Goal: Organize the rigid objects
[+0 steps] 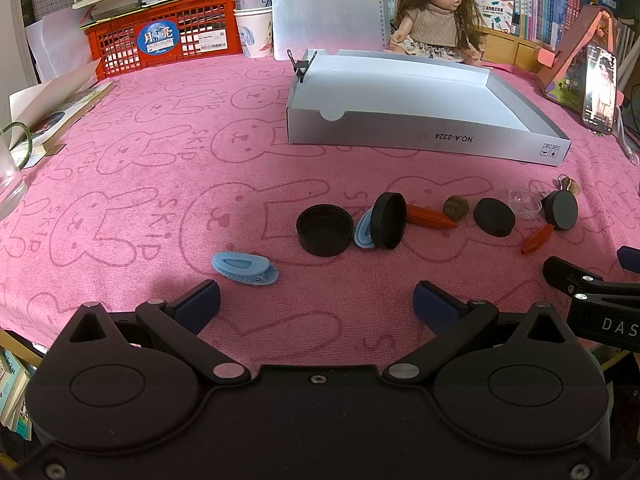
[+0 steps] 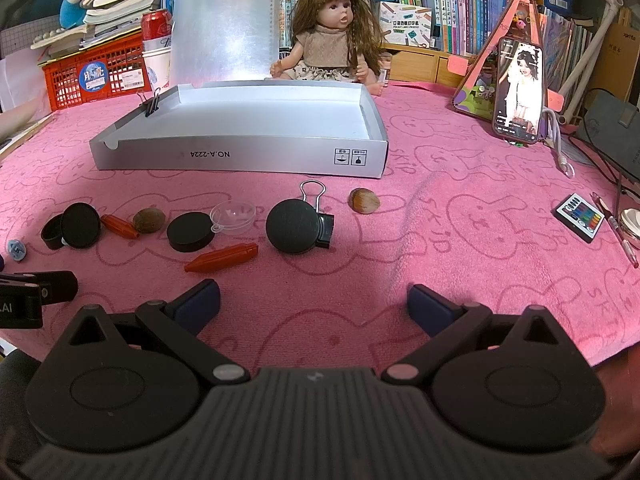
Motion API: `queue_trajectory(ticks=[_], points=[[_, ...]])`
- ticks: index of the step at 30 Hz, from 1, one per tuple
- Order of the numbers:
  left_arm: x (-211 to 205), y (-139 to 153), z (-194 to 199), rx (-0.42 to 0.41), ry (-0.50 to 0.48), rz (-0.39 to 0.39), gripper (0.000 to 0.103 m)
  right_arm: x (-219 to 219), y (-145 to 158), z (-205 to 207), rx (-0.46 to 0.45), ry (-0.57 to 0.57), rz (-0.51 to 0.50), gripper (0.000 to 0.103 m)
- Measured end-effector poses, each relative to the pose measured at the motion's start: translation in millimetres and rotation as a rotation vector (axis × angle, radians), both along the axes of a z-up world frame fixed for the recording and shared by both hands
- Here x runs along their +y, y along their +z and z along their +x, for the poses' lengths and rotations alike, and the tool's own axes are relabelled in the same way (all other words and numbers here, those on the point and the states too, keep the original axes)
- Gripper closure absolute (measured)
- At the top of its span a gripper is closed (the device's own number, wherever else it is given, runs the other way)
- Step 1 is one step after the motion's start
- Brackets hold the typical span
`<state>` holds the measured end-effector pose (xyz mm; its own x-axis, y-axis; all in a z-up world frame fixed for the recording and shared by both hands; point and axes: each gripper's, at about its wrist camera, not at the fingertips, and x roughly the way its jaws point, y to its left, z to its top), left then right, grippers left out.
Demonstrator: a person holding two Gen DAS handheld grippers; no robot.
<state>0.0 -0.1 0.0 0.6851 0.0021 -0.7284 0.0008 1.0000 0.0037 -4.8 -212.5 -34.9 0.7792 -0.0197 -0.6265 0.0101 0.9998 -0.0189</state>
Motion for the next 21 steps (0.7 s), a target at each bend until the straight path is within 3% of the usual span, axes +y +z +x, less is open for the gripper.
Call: queue_trajectory(ticks=[21], points=[[3.4,-3.5,-9.5,-0.063,-0.023,0.003,0.000,-2.8,-3.7,-6.1,-0.056,0.012,0.008,0.000]])
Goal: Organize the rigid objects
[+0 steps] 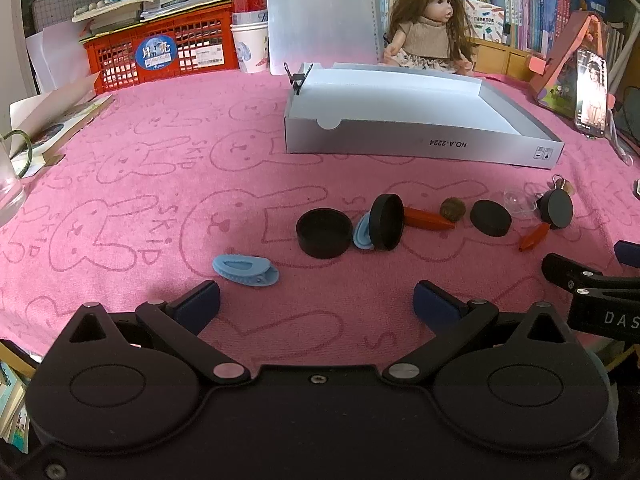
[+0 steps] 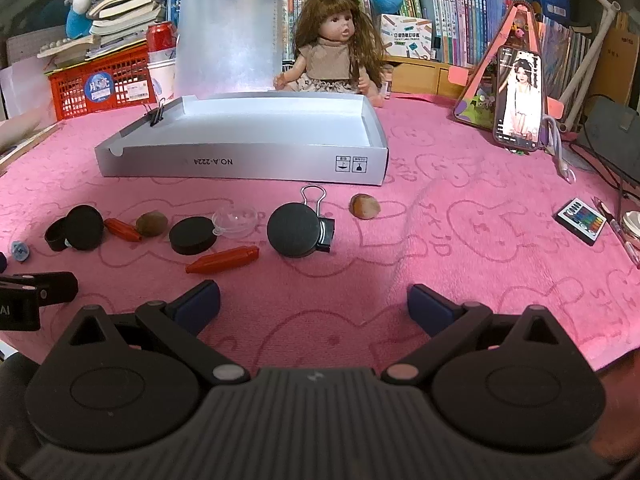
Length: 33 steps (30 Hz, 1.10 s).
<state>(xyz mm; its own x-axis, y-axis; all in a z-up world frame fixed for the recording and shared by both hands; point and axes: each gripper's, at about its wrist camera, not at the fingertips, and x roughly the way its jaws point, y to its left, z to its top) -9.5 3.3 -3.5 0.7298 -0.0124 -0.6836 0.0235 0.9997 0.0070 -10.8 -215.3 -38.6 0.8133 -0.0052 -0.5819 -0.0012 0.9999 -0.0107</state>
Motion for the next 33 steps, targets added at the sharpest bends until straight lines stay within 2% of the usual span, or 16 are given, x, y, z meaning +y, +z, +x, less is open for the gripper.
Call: queue_trajectory(ticks=[6,13,16,23,25,28,33], points=[[4.8,1.3,-1.7,-0.024,-0.050,-0.003,0.001,0.3,-0.2,-4.9,-0.039,0.036,0.014,0.000],[13.5,15.8,-16.7,-0.160,-0.088,-0.072,0.001,4.7,5.3,-12.7,-0.131,0.095,0.032,0.000],[20.2,18.2,-17.0,-0.190,-0.083,-0.062,0.001,10.5,7.4,-13.2,-0.161,0.132,0.023,0.000],[35.5,14.4,-17.2,-0.183,-0.067,-0.017,0.006,25.3,6.2,-14.3,-0.175,0.229,0.001,0.006],[36.6,12.1,-16.4,-0.181,-0.072,0.002,0.009,28.4,6.2,-14.4,-0.178,0.253,-0.003,0.012],[39.0,9.0,-13.7,-0.163,-0.069,-0.010,0.014,30.0,5.8,-11.5,-0.167,0.269,-0.004,0.019],[42.2,4.7,-11.9,-0.156,-0.063,-0.048,0.020,30.7,4.9,-7.8,-0.165,0.279,-0.004,0.022]])
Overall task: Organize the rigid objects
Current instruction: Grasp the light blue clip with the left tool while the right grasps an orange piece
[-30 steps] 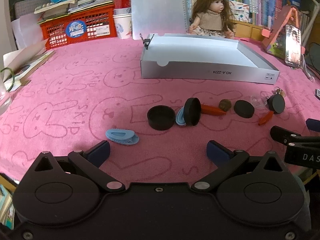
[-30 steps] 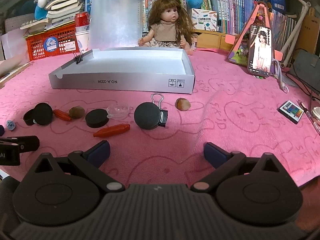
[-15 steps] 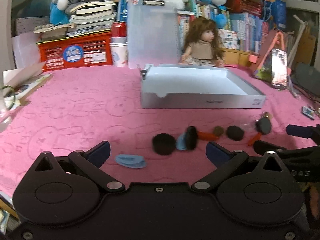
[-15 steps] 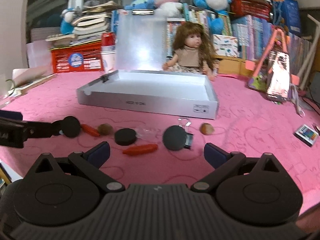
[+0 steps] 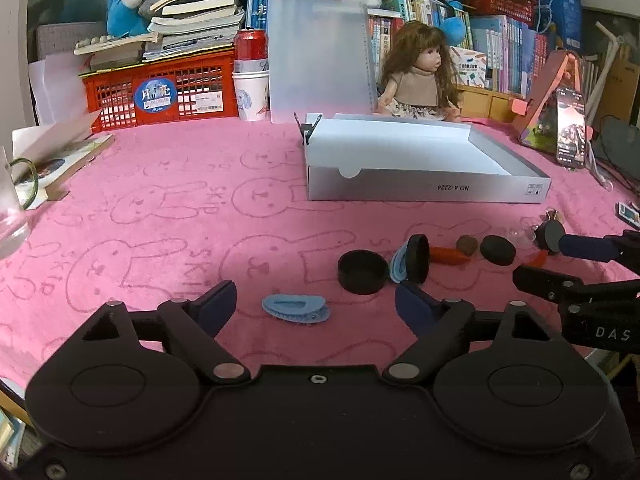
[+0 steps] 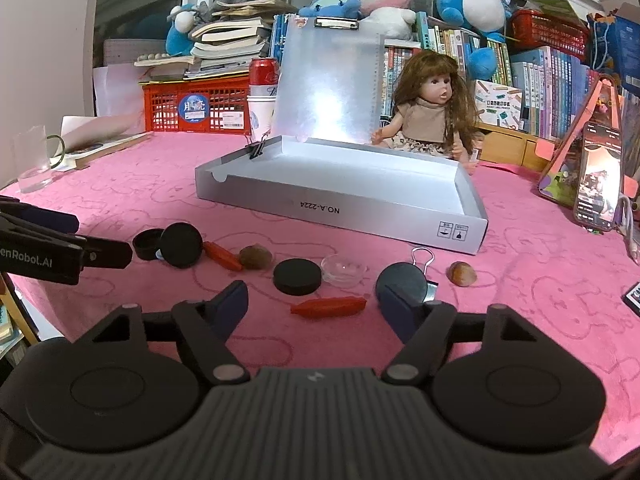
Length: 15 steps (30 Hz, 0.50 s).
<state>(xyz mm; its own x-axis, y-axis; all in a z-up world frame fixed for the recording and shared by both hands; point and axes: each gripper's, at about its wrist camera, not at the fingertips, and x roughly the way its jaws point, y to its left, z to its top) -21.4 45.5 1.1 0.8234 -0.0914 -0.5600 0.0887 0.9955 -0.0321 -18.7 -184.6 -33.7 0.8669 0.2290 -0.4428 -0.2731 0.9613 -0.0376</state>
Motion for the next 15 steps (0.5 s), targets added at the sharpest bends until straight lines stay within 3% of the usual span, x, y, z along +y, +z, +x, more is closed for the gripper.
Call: queue_trajectory(ticks=[6,15], points=[[2.5,-4.6,3.9,0.014,-0.008,-0.055,0.033,-1.3,-1.8,4.9,-0.002,0.020,-0.006,0.025],[1.9,-9.0,3.4,0.011,0.019,-0.054,0.048,-4.9,-7.1,8.9,0.030,0.019,0.007,0.052]])
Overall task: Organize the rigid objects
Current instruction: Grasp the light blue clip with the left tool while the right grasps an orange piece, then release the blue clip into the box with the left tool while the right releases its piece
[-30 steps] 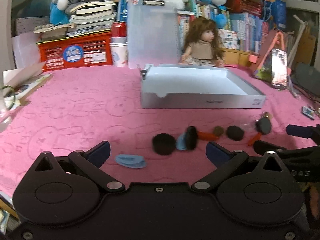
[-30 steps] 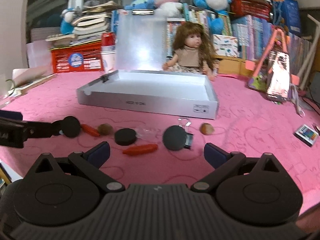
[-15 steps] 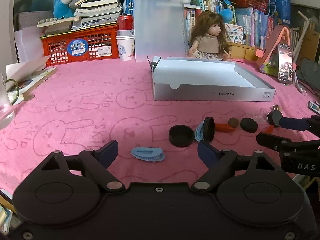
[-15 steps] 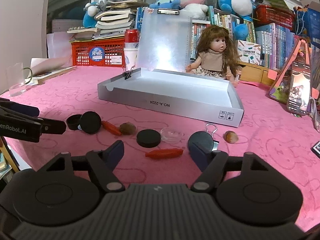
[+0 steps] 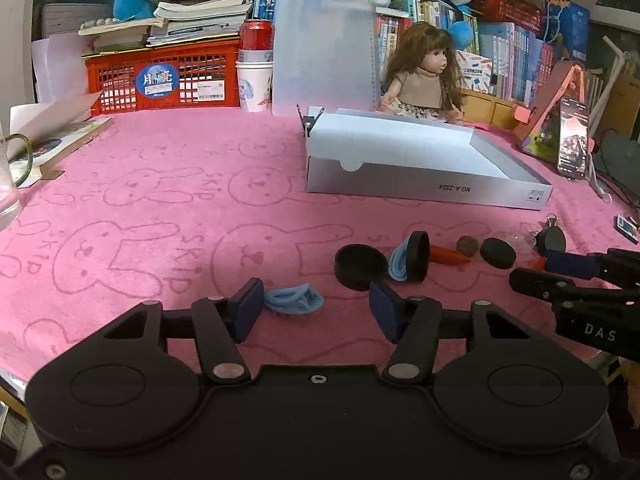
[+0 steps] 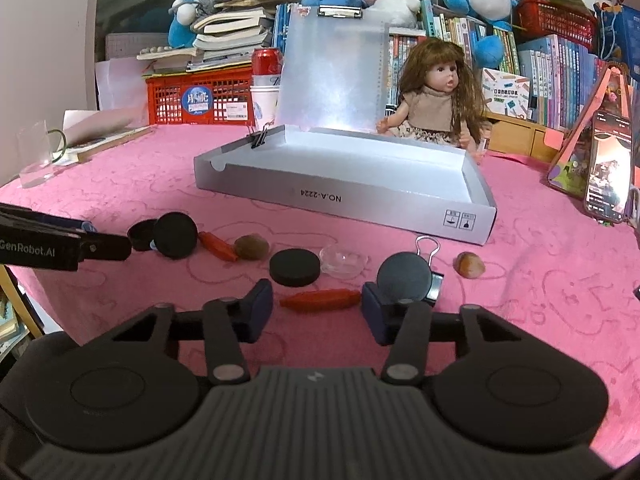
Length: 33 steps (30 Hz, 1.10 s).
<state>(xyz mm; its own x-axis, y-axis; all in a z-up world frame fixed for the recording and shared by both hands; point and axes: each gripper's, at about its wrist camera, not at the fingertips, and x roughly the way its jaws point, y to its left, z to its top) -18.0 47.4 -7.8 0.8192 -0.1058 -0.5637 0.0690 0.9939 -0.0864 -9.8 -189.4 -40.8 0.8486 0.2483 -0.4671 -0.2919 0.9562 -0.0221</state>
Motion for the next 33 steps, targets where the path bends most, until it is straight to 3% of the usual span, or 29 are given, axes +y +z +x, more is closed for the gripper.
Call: queue_trajectory(ticks=[3,5,13,16,17,21,33], points=[[-0.5,3.8,-4.7,-0.022,0.004,-0.007,0.039,0.9,0.1,-1.4,-0.005,0.007,-0.007,0.053],[-1.1,6.6,-7.7,-0.041,0.001,-0.003,0.027,1.3,-0.2,-1.7,-0.007,0.009,-0.009,0.053],[3.9,6.7,-6.4,-0.040,-0.100,0.080,0.027,-1.6,0.9,0.2,-0.003,0.042,-0.015,0.053],[7.6,3.3,-1.8,-0.016,-0.133,0.098,0.035,-3.2,1.2,0.2,0.000,0.051,-0.012,0.053],[8.0,1.8,-0.6,-0.005,-0.139,0.106,0.048,-3.1,1.4,0.3,0.000,0.053,-0.012,0.053],[5.1,0.5,-4.2,-0.001,-0.141,0.099,0.069,-3.3,1.5,0.1,0.000,0.052,-0.010,0.054],[-22.7,16.3,-4.0,-0.041,-0.130,0.069,0.069,0.5,8.4,-0.8,-0.009,0.012,0.007,0.054]])
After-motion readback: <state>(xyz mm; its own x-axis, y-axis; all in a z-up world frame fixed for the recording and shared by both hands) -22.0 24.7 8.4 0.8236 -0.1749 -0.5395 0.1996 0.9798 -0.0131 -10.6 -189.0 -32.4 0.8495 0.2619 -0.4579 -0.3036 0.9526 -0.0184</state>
